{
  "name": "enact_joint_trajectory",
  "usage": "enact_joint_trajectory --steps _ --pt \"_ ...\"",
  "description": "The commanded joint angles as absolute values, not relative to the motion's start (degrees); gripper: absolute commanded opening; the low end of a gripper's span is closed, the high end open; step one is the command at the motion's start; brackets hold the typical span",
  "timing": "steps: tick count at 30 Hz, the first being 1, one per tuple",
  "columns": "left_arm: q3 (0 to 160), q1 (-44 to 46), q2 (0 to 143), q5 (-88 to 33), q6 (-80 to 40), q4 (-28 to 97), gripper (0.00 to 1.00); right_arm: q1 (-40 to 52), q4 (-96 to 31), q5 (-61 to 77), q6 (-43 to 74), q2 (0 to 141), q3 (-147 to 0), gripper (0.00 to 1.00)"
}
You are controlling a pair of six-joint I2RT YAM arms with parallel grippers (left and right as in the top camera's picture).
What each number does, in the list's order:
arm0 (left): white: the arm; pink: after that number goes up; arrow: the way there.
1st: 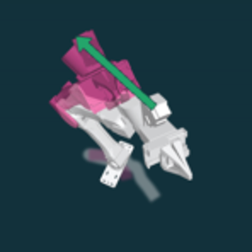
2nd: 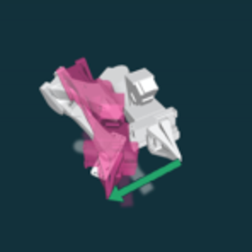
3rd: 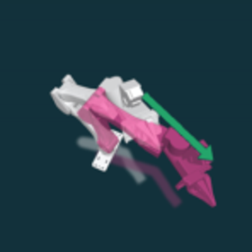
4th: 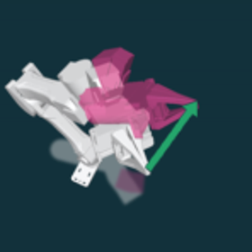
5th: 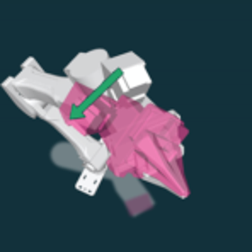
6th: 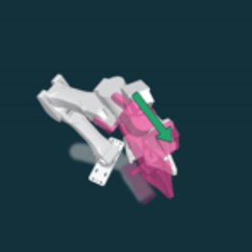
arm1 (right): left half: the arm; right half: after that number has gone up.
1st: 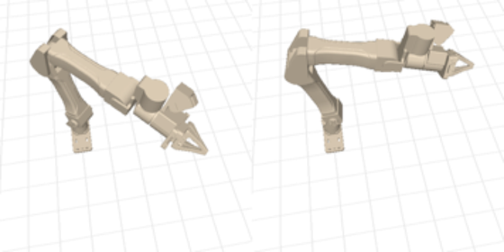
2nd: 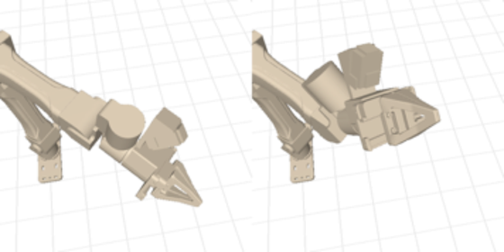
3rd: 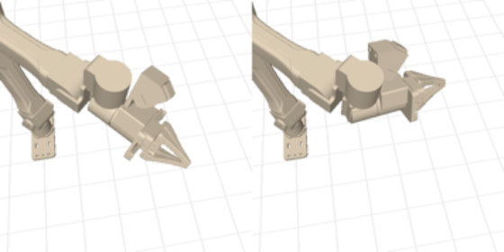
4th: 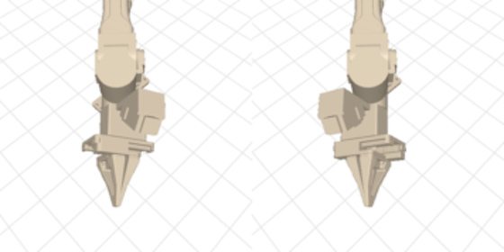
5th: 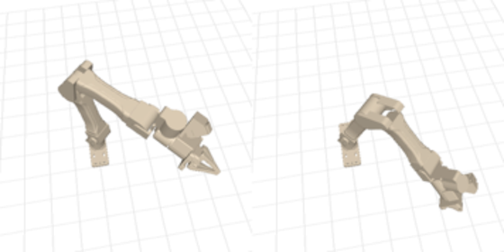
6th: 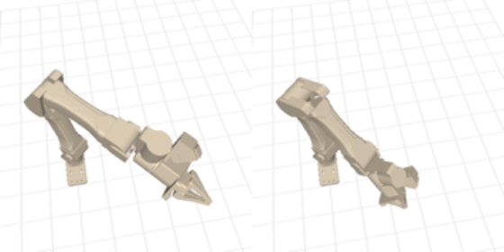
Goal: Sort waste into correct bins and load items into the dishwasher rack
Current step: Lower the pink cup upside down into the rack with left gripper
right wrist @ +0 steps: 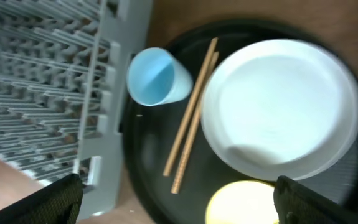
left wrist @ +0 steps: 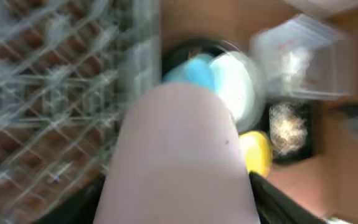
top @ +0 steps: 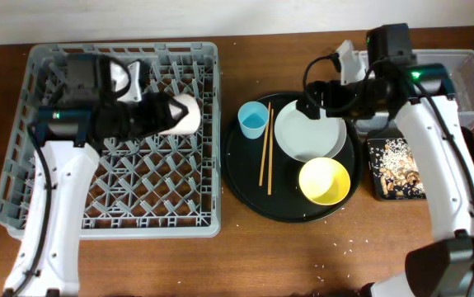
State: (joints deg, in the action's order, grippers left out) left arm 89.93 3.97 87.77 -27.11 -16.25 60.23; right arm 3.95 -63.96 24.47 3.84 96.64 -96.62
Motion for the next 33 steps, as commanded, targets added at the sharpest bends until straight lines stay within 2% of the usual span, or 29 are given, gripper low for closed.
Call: enact_joint_trajectory --steps 1,5,10,16,24,31,32,33 --pt "97.2 10.0 87.3 -3.7 -8.0 71.3 0.45 4.1 -64.6 20.9 1.3 96.5 -97.4 0.99" --pt "96.4 18.2 88.7 3.8 -8.0 78.1 0.46 4.1 -65.0 21.2 1.3 96.5 -97.4 0.99" --pt "96.3 23.1 97.2 3.9 -8.0 81.5 0.45 4.1 -65.6 21.2 1.3 96.5 -97.4 0.98" --pt "96.3 24.8 104.0 2.4 -8.0 84.6 0.45 4.1 -66.2 21.1 1.3 96.5 -97.4 0.98" --pt "95.4 25.1 105.2 2.3 -8.1 85.7 0.45 4.1 -66.2 21.1 1.3 96.5 -97.4 0.98" --pt "89.1 25.1 105.2 2.4 -8.3 77.3 0.45 4.1 -66.2 21.2 1.3 96.5 -97.4 0.99" --pt "88.1 25.1 105.2 2.4 -8.3 75.5 0.49 4.1 -66.3 21.2 1.3 96.5 -97.4 0.98" --pt "87.7 25.1 105.2 2.4 -8.3 74.9 0.62 4.1 -66.3 21.2 1.3 96.5 -97.4 0.99"
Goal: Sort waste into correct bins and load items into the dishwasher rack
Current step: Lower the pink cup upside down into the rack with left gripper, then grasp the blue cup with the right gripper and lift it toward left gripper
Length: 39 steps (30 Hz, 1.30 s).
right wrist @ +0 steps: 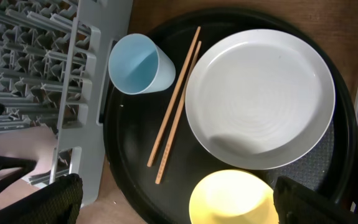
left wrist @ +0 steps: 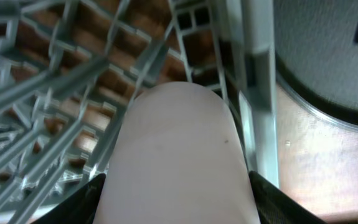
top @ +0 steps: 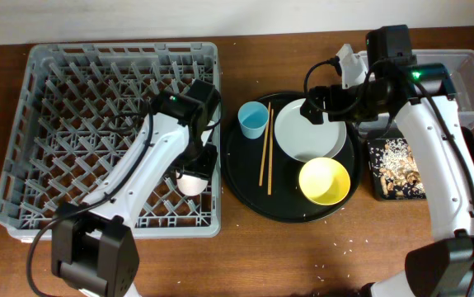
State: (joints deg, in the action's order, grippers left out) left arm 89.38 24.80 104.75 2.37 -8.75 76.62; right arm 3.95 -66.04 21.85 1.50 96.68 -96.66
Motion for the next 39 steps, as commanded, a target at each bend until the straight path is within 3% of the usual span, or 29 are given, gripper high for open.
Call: enact_joint_trajectory --steps 1,3,9,17,22,25,28,30,31,37,39 --pt "87.4 25.1 105.2 2.4 -8.3 74.4 0.73 4.1 -66.2 21.2 1.6 96.5 -97.4 0.98" --pt "87.3 25.1 105.2 2.4 -8.1 74.7 0.99 4.2 -66.3 22.2 2.4 96.7 -97.4 0.99" --pt "90.3 24.2 105.2 1.9 -8.0 76.0 0.99 8.2 -62.8 22.7 6.3 100.0 -97.3 0.96" --pt "115.0 17.3 105.2 -6.9 -8.1 80.8 0.99 14.4 -48.4 18.1 23.6 109.6 -97.3 0.86" --pt "116.9 11.7 105.4 -12.7 -9.1 77.3 0.99 16.4 -44.7 17.3 29.1 116.7 -97.3 0.69" --pt "116.9 9.6 105.4 -12.7 -9.6 77.0 0.99 16.9 -44.8 17.2 29.3 119.1 -97.3 0.48" --pt "116.9 9.2 105.4 -12.7 -9.6 77.0 0.99 16.9 -44.8 15.4 29.2 119.9 -97.3 0.43" --pt "116.9 9.2 105.4 -12.7 -9.6 77.0 0.97 16.9 -44.9 13.8 29.2 120.4 -97.2 0.22" --pt "116.9 9.2 105.4 -12.7 -9.6 77.0 0.96 16.9 -44.9 13.6 29.2 120.6 -97.2 0.17" --pt "116.4 9.2 105.4 -12.7 -9.8 77.9 0.96 16.9 -45.6 13.8 29.2 122.7 -97.2 0.20" --pt "116.3 9.2 105.4 -12.7 -9.8 78.1 0.96 16.9 -45.6 13.9 29.2 122.7 -97.2 0.17"
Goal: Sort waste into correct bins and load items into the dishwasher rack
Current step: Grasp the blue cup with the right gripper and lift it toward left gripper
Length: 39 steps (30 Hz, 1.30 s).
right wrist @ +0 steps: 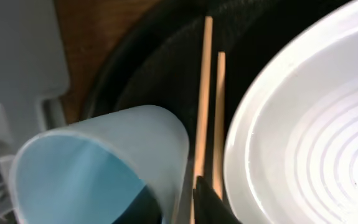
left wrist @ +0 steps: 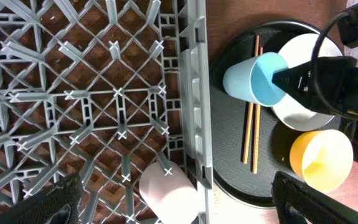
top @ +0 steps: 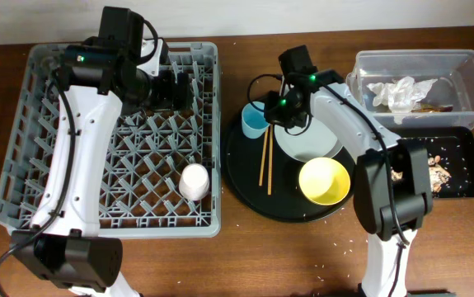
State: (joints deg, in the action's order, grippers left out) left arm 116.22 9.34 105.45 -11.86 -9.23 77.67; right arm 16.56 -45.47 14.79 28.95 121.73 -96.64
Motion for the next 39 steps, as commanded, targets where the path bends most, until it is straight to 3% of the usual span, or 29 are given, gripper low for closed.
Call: enact_joint_trajectory --steps 1,5,13,16,20,25,33,39 --pt "116.3 9.2 105.4 -12.7 -9.8 78.2 0.96 16.9 -45.6 14.3 29.2 122.7 -97.2 0.04" --pt "116.3 9.1 105.4 -17.6 -9.7 78.3 0.96 14.4 -46.1 24.4 28.5 120.5 -97.2 0.04" --pt "116.0 5.5 105.4 -48.9 -3.1 75.4 0.99 5.9 -34.2 68.1 23.2 115.0 -97.2 0.04" --pt "111.6 5.5 105.4 -61.5 -2.7 69.3 0.99 7.0 -27.6 76.8 24.0 115.0 -97.2 0.04" --pt "102.4 5.5 105.4 -73.6 -3.8 59.5 0.99 8.3 -25.7 78.1 24.8 115.0 -97.2 0.04" --pt "93.9 3.6 105.4 -77.9 -8.3 52.6 0.99 7.5 -25.5 79.0 25.6 115.0 -97.2 0.04" --pt "93.2 -0.3 105.4 -78.5 -13.8 50.1 0.99 12.3 -26.5 73.6 26.0 114.9 -97.2 0.04" --pt "93.1 -0.2 105.4 -78.5 -13.7 50.2 0.99 15.9 -20.1 71.9 30.4 114.9 -97.2 0.04"
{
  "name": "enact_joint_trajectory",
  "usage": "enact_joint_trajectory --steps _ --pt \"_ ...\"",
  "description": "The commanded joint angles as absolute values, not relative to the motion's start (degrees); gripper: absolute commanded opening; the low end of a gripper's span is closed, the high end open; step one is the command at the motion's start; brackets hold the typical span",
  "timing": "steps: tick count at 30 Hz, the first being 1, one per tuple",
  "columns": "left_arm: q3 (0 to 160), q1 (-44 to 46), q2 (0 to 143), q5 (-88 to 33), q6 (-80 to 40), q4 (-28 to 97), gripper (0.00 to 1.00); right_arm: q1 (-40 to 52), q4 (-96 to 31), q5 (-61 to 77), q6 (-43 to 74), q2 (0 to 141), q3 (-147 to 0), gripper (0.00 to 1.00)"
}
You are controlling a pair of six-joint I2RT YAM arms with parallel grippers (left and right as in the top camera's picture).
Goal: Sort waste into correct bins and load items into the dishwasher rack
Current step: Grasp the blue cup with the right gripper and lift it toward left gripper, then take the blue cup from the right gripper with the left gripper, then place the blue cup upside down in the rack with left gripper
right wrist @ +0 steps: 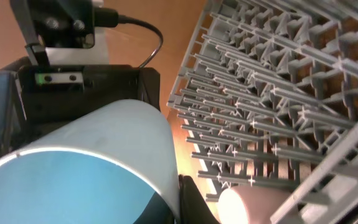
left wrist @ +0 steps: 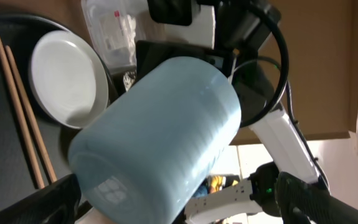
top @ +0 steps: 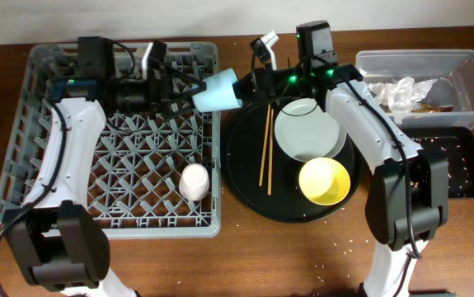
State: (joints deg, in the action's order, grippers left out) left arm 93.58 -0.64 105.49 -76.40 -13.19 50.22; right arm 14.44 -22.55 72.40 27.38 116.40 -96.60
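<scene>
A light blue cup [top: 220,89] hangs on its side above the right edge of the grey dishwasher rack [top: 22,165]. My right gripper [top: 249,85] is shut on its rim, one finger inside and one outside [right wrist: 179,186]. The cup's base points at my left gripper [top: 189,89], which is open with its fingers on either side of the base. In the left wrist view the blue cup [left wrist: 160,137] fills the middle. A pale cup [top: 194,180] stands upside down in the rack's lower right part.
A round black tray [top: 245,186] right of the rack carries a white plate [top: 307,132], a yellow bowl [top: 325,181] and a pair of chopsticks [top: 265,157]. A clear bin [top: 459,62] with crumpled waste and a black bin [top: 451,165] stand at the far right.
The blue cup was on the tray in my right gripper; now it is in the air at the rack's right edge. My left gripper has turned from facing down to facing the cup's base.
First my left gripper held the pale cup over the rack while the right hovered above the tray. Then the pale cup was low in the rack's lower right. Then it stood released, and my right gripper was shut on the blue cup, now held up between both grippers.
</scene>
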Motion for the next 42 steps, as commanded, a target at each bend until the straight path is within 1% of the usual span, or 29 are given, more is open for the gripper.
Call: enact_joint_trajectory --steps 1,8,12,15,18,19,22,25,27,28,29,30,31,32,33,34,35,36,37,39,42 --pt "93.1 -0.2 105.4 -78.5 -13.7 50.2 0.99 16.1 -18.8 72.0 31.4 114.9 -97.2 0.04" --pt "93.1 -0.2 105.4 -78.4 -13.7 50.2 0.99 16.2 -11.3 73.4 37.2 114.9 -97.2 0.04" --pt "93.1 -0.2 105.4 -78.4 -13.7 50.1 0.99 17.8 -11.7 73.4 36.6 114.9 -97.2 0.04" --pt "93.1 -0.2 105.4 -78.9 -13.7 50.2 0.91 20.6 -12.2 69.2 36.3 114.9 -97.0 0.04" --pt "93.1 -0.2 105.4 -80.1 -13.7 50.2 0.89 22.8 -12.2 66.7 36.3 114.9 -97.0 0.04" --pt "93.1 -0.2 105.4 -80.2 -13.7 50.2 0.84 23.4 -12.2 66.5 36.3 114.9 -97.0 0.04" --pt "93.1 -0.2 105.4 -80.2 -13.7 50.2 0.74 23.7 -12.6 66.1 36.3 114.9 -97.0 0.04" --pt "93.1 -0.2 105.4 -80.2 -13.7 50.2 0.61 23.6 -13.8 65.6 36.3 114.9 -97.0 0.04" --pt "93.1 -0.2 105.4 -80.2 -13.7 50.2 0.56 23.6 -14.4 65.5 36.3 114.9 -97.0 0.04" --pt "93.1 -0.2 105.4 -80.2 -13.7 50.1 0.54 23.6 -14.6 65.5 36.2 114.9 -97.0 0.06" --pt "93.1 -0.2 105.4 -80.2 -13.7 50.1 0.51 23.6 -14.8 65.5 36.2 114.9 -97.0 0.18" --pt "93.1 -0.2 105.4 -80.2 -13.7 50.1 0.48 23.6 -14.8 65.5 36.2 114.9 -97.0 0.24" --pt "93.1 -0.2 105.4 -80.2 -13.7 50.1 0.48 23.6 -14.8 65.5 36.2 114.9 -97.0 0.24" --pt "93.1 -0.2 105.4 -80.1 -13.7 50.1 0.47 23.6 -14.8 65.5 36.1 114.9 -97.0 0.27" --pt "93.1 -0.2 105.4 -80.1 -13.7 50.1 0.47 23.5 -14.8 65.6 35.3 114.9 -97.0 0.37" --pt "93.1 -0.2 105.4 -79.5 -13.6 50.1 0.45 23.2 -15.6 65.4 34.1 114.9 -97.0 0.54" --pt "93.1 -0.3 105.4 -79.2 -13.6 49.9 0.45 22.8 -16.5 65.2 33.3 114.9 -97.0 0.64" --pt "93.1 -0.4 105.4 -78.9 -13.6 49.9 0.45 22.0 -18.3 64.3 33.2 114.9 -97.0 0.69" --pt "93.1 -0.7 105.4 -77.5 -13.6 49.9 0.45 20.8 -21.2 63.1 31.6 114.9 -97.0 0.74" --pt "93.1 -1.1 105.4 -74.5 -13.6 49.9 0.45 17.7 -27.8 60.7 26.6 114.9 -97.0 0.75" --pt "93.2 -1.1 105.2 -65.8 -13.7 50.3 0.44 11.8 -38.6 55.7 18.7 114.8 -97.1 0.76"
